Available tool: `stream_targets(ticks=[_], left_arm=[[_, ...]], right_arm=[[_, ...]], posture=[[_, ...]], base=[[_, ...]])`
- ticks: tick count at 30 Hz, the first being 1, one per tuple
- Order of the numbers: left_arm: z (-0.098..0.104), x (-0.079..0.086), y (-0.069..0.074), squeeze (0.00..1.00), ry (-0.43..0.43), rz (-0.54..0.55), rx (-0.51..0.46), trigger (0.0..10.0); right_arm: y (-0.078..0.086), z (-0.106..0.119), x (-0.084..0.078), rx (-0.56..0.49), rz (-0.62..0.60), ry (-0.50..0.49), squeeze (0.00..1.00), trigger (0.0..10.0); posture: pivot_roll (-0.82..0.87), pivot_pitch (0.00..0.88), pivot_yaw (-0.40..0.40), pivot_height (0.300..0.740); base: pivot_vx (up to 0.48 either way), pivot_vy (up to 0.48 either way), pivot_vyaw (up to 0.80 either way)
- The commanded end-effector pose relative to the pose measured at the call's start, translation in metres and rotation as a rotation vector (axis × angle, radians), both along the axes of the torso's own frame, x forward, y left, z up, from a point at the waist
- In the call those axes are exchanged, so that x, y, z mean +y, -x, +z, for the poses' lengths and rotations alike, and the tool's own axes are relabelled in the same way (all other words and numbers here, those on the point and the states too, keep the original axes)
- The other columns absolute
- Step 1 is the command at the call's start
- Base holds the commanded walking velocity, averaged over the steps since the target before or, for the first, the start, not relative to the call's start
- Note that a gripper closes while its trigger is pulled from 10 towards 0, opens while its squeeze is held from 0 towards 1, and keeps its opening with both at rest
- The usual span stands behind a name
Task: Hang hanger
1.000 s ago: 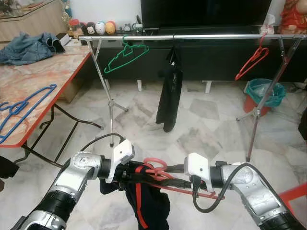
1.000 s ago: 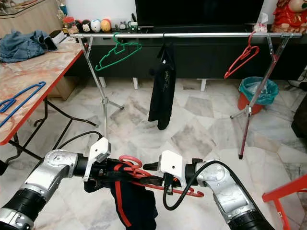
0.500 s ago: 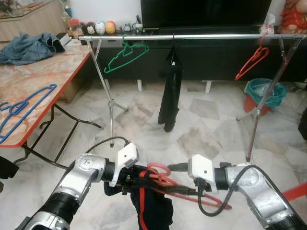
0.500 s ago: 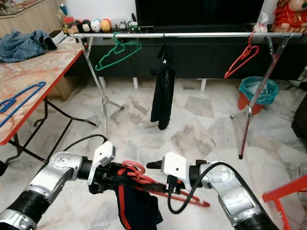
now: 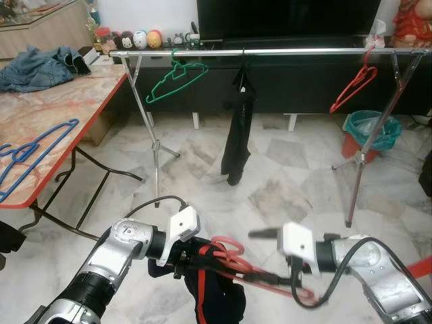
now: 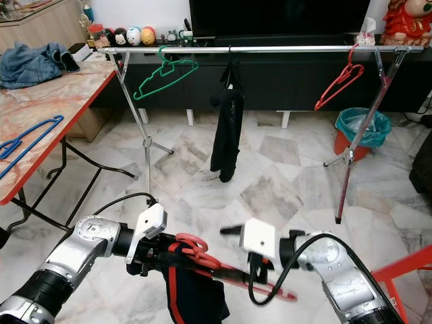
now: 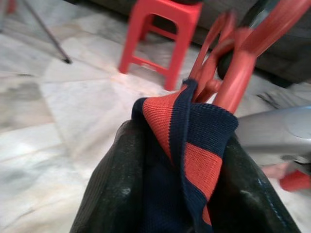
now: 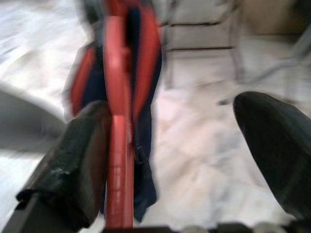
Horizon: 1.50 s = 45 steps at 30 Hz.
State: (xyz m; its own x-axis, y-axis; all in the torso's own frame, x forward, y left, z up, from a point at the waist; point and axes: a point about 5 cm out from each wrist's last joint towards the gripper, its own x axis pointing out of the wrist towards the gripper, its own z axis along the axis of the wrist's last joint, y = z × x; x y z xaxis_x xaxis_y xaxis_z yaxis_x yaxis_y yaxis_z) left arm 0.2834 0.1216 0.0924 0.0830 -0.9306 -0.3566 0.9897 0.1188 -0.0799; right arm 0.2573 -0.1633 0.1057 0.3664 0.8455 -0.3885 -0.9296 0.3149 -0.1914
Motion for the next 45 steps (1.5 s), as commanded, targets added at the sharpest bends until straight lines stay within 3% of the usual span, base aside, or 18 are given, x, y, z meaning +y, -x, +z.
stream_targets(ticks=[1,4,11,12,14,18,26,28,29,31,39,40,41,42,43,45], left_arm=[[-0.003,0.000,0.004,0.00,-0.018,-0.047,0.003,0.0],[-0.005,0.001,0.006,0.00,-0.021,-0.046,0.007,0.0],[-0.008,0.001,0.005,0.00,-0.038,-0.043,0.004,0.0],[-0.008,0.001,0.005,0.00,-0.038,-0.043,0.004,0.0],[-0.008,0.001,0.005,0.00,-0.041,-0.045,-0.002,0.0],[-0.008,0.001,0.004,0.00,-0.049,-0.048,-0.012,0.0],[-0.010,0.003,0.004,0.00,-0.066,-0.046,-0.023,0.0],[-0.013,0.005,0.004,0.00,-0.079,-0.033,-0.024,0.0],[-0.013,0.005,0.004,0.00,-0.079,-0.033,-0.024,0.0],[-0.016,0.008,0.003,0.00,-0.100,-0.004,-0.035,0.0],[-0.022,0.017,-0.002,0.00,-0.124,0.092,-0.065,0.0],[-0.023,0.018,-0.005,0.00,-0.130,0.132,-0.085,1.3],[-0.023,0.018,-0.005,0.00,-0.130,0.132,-0.085,1.3],[-0.023,0.019,-0.009,0.00,-0.137,0.180,-0.109,2.2],[-0.024,0.024,-0.024,0.00,-0.175,0.343,-0.182,10.0],[-0.022,0.028,-0.033,0.00,-0.193,0.451,-0.229,10.0]], right_arm=[[-0.014,0.022,-0.011,-0.106,-0.136,-0.092,0.00,10.0],[-0.011,0.039,-0.016,-0.133,-0.216,-0.281,0.00,10.0],[0.016,0.031,-0.011,-0.009,-0.120,-0.341,0.00,10.0],[0.016,0.031,-0.011,-0.009,-0.120,-0.341,0.00,10.0],[0.032,0.022,-0.005,0.077,-0.017,-0.304,0.00,10.0],[0.051,-0.002,-0.010,0.213,0.103,-0.117,0.00,10.0],[0.047,0.002,-0.018,0.207,0.076,-0.119,0.00,10.0],[0.030,0.015,-0.016,0.097,-0.036,-0.229,0.00,10.0],[0.030,0.015,-0.016,0.097,-0.036,-0.229,0.00,10.0],[0.007,0.030,-0.022,-0.046,-0.230,-0.340,0.00,10.0],[-0.023,0.060,-0.059,-0.261,-0.706,-0.644,0.00,10.0],[-0.023,0.061,-0.065,-0.268,-0.765,-0.681,0.00,10.0],[-0.023,0.061,-0.065,-0.268,-0.765,-0.681,0.00,10.0],[-0.023,0.059,-0.069,-0.270,-0.798,-0.688,0.00,10.0],[-0.022,0.048,-0.072,-0.244,-0.851,-0.644,0.00,10.0],[-0.022,0.039,-0.075,-0.223,-0.893,-0.594,0.00,10.0]], posture=[[0.00,0.018,0.074,0.740],[0.00,0.015,0.074,0.740],[-0.01,0.016,0.075,0.740],[-0.01,0.016,0.075,0.740],[-0.01,0.019,0.076,0.740],[-0.01,0.028,0.074,0.740],[-0.01,0.030,0.071,0.740],[-0.01,0.033,0.072,0.740],[-0.01,0.033,0.072,0.740],[0.00,0.037,0.072,0.740],[0.00,0.039,0.073,0.740],[0.00,0.040,0.073,0.740],[0.00,0.040,0.073,0.740],[0.00,0.040,0.073,0.740],[0.00,0.039,0.073,0.740],[0.00,0.038,0.072,0.740]], base=[[0.000,0.000,0.00],[0.000,0.000,0.00],[0.000,0.000,0.00],[0.000,0.000,0.00],[0.000,0.000,0.00],[0.000,0.000,0.00],[0.000,0.000,0.00],[0.000,0.000,0.00],[0.000,0.000,0.00],[0.000,0.000,0.00],[0.000,0.000,0.00],[0.000,0.000,0.00],[0.000,0.000,0.00],[0.000,0.000,0.00],[0.000,0.000,0.00],[0.000,0.000,0.00]])
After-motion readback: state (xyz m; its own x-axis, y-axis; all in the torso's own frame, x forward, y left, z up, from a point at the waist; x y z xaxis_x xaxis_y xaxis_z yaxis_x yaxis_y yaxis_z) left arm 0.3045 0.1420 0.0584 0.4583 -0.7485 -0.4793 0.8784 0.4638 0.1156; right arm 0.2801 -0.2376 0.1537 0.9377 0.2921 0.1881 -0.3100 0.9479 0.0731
